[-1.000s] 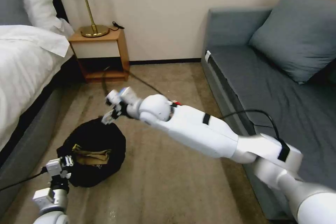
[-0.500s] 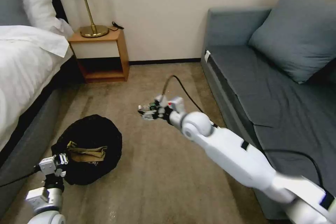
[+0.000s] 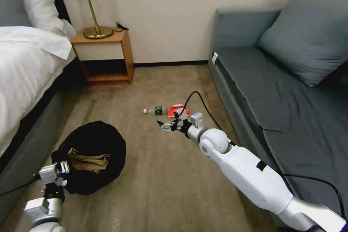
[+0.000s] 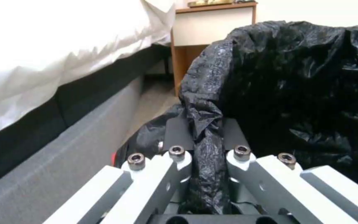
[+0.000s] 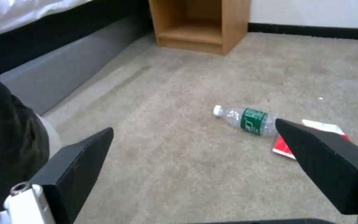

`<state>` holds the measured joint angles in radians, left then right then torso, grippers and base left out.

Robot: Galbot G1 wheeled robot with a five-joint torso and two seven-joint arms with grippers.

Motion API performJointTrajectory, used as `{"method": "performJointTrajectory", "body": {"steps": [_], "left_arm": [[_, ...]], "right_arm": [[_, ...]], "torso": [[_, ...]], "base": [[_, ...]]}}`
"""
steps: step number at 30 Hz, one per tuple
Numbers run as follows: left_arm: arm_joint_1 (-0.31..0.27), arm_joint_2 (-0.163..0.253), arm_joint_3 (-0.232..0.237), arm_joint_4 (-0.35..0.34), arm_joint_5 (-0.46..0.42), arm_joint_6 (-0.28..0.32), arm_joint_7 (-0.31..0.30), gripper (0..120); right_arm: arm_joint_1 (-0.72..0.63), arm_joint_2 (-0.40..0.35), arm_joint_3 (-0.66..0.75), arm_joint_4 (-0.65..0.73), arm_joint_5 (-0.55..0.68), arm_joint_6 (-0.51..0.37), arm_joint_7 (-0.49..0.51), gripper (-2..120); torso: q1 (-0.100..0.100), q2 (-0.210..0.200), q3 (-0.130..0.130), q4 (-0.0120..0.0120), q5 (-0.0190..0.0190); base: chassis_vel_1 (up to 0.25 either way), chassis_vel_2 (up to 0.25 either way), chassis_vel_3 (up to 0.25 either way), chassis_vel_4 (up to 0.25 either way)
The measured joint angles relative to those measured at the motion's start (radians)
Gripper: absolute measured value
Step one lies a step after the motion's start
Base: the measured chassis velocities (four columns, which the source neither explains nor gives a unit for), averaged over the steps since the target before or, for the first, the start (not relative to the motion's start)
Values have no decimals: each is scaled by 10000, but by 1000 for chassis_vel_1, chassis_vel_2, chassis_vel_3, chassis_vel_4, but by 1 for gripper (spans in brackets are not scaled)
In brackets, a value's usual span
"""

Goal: Pick up the trash bin, then pick up the garbage on the floor and place it into the trash bin.

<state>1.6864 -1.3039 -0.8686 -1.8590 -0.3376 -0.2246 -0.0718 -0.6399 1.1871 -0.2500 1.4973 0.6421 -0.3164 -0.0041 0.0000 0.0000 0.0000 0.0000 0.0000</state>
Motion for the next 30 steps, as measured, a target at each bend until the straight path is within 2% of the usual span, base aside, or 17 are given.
{"method": "performJointTrajectory", "body": {"steps": [30], "left_arm": [[-31,209,-75,192,11,-113,-127,5]], "right_arm": [[-26,253,-41,-353,-176,663,-48,100]], "torso": [[0,0,0,0,-1]], "base": [[-3,2,2,-4]]}}
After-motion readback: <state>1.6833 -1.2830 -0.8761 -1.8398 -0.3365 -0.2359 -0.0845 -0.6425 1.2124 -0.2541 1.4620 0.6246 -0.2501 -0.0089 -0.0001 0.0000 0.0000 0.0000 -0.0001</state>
